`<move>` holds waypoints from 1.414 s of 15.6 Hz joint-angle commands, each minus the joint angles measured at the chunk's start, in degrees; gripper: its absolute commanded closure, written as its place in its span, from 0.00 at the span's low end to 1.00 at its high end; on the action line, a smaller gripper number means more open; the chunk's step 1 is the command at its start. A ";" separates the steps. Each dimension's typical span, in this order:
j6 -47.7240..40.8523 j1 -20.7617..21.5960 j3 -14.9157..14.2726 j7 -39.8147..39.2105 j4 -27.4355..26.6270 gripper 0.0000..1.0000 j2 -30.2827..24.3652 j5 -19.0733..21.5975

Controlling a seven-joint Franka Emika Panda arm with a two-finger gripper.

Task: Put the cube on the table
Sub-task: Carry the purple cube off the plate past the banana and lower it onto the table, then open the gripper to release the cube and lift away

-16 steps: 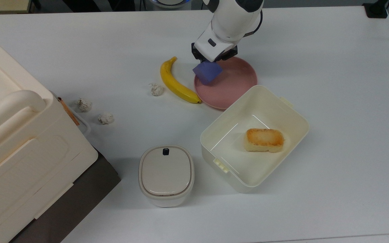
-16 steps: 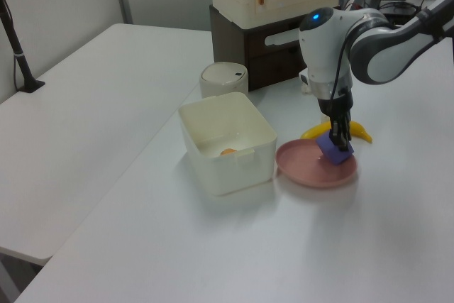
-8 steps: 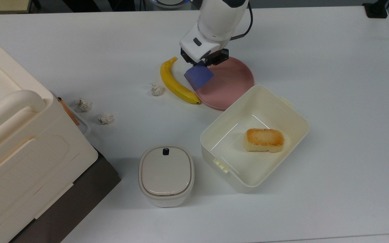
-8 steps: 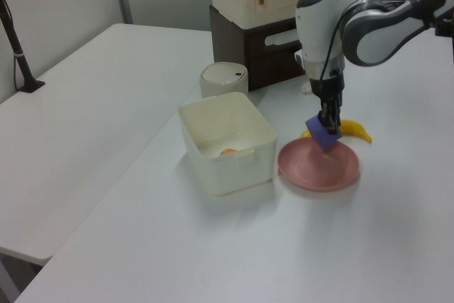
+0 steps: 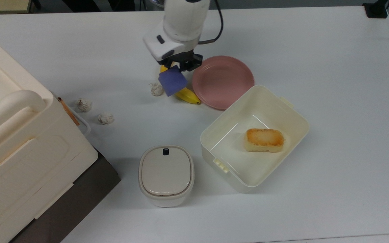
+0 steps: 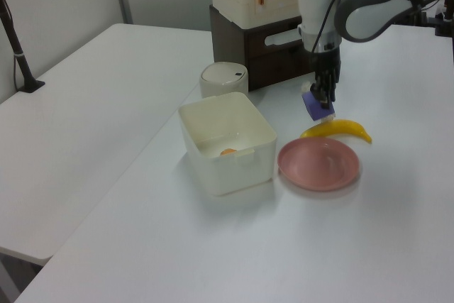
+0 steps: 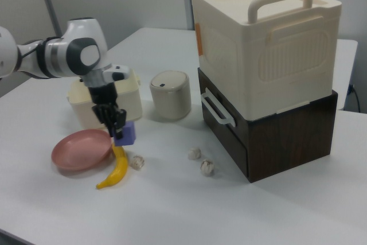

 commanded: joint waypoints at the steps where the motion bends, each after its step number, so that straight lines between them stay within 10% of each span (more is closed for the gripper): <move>1: 4.54 0.06 -3.09 7.75 0.23 0.93 0.51 1.04; 2: 5.86 0.06 -3.53 10.91 0.24 0.87 0.95 0.95; 7: 7.72 -0.12 -4.59 20.52 1.47 0.00 1.31 -0.89; 22: 0.61 -3.28 -4.86 21.15 6.56 0.00 -2.55 -1.95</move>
